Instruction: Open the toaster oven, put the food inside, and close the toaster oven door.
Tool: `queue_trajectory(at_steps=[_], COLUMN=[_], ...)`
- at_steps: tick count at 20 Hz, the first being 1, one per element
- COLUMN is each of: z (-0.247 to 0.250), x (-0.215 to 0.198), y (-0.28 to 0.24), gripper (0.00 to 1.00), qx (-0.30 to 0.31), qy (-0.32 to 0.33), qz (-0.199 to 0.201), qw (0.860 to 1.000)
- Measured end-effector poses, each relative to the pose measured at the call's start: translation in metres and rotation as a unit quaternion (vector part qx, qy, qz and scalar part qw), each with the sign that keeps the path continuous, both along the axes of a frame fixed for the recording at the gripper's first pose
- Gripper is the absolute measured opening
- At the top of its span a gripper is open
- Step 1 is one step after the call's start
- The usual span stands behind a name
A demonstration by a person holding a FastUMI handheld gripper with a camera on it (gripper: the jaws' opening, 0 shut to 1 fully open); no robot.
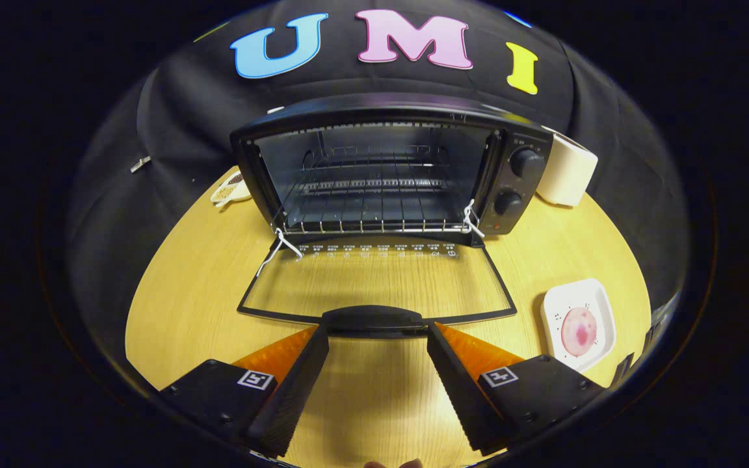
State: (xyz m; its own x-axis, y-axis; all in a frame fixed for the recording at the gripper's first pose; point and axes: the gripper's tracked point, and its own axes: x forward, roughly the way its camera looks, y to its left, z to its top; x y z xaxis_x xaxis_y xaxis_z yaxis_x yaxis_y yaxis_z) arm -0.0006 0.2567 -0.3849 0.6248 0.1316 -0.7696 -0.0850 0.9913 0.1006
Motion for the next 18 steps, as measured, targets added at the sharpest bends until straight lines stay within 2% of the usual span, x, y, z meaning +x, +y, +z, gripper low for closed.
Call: queue_trajectory(at_steps=[3,9,15,18], z=[-0.002,0.032,0.059,0.054], x=[-0.012,-0.033,-0.036,-0.036], y=[-0.01,-0.046,-0.14,-0.194], gripper=[1.0,1.0,1.0,0.99], qx=[0.01,0.039,0.022,0.018], qy=[0.006,0.045,0.076,0.119], qz=[0.01,0.056,0.081,0.079], qw=[1.0,0.997,0.994,0.99])
